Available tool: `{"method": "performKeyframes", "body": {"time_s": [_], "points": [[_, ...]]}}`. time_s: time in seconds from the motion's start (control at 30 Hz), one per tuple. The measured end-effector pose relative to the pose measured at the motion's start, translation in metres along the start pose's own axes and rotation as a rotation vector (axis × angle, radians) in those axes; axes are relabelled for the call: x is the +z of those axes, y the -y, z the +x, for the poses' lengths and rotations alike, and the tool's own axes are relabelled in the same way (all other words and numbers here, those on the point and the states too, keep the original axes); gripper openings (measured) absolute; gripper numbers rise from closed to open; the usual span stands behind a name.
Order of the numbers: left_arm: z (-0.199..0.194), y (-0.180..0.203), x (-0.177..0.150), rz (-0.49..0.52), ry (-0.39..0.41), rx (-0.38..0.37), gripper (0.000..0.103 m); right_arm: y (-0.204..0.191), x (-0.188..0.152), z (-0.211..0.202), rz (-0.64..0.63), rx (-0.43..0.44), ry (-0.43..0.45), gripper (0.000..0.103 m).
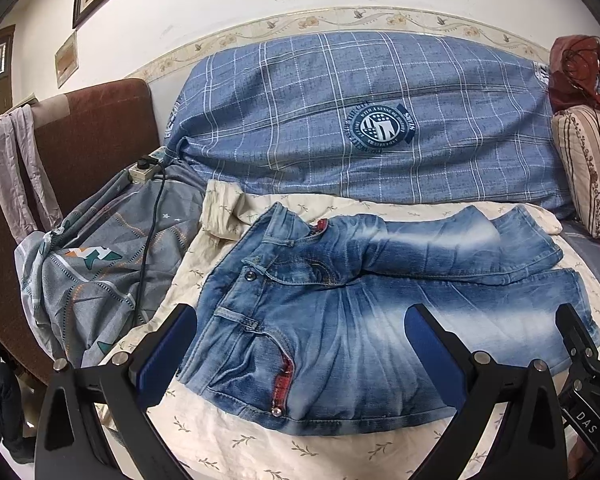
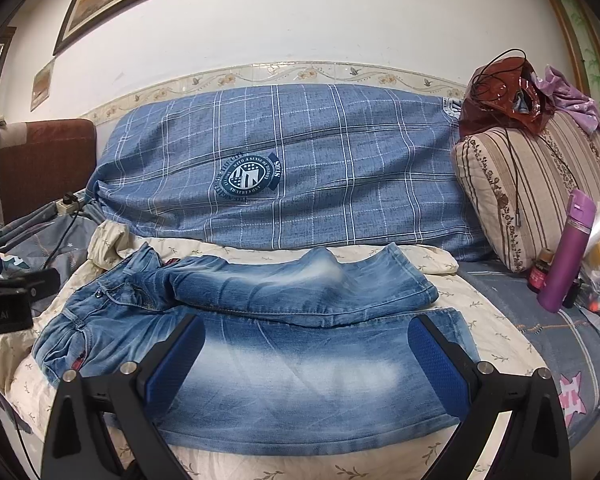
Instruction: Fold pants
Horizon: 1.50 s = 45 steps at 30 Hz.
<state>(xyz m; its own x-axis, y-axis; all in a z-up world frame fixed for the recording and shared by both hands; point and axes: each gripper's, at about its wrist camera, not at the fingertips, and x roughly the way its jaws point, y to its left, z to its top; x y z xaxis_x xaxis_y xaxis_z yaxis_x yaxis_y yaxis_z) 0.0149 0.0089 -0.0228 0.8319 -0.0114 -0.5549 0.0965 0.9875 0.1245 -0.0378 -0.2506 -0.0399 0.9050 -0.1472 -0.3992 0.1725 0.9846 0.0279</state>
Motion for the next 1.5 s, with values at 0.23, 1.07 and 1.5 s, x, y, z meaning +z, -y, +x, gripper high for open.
{"method": "performKeyframes", "body": {"time_s": [0.23, 1.07, 1.5], "points": [[0.001, 0.009, -0.001, 0.017, -0.007, -0.01, 0.103, 0.003, -0.001, -0.001, 0.01, -0.006, -0.002, 0.103], [0.007, 0.015, -0.004, 0.029, -0.049, -0.034, 0.103, 0.025, -0.003, 0.007, 0.055, -0.046, -0.049, 0.103], [0.003, -0.004, 0.001, -0.015, -0.11, -0.044, 0.103, 0.084, -0.006, 0.027, 0.215, -0.137, -0.139, 0.103]]}}
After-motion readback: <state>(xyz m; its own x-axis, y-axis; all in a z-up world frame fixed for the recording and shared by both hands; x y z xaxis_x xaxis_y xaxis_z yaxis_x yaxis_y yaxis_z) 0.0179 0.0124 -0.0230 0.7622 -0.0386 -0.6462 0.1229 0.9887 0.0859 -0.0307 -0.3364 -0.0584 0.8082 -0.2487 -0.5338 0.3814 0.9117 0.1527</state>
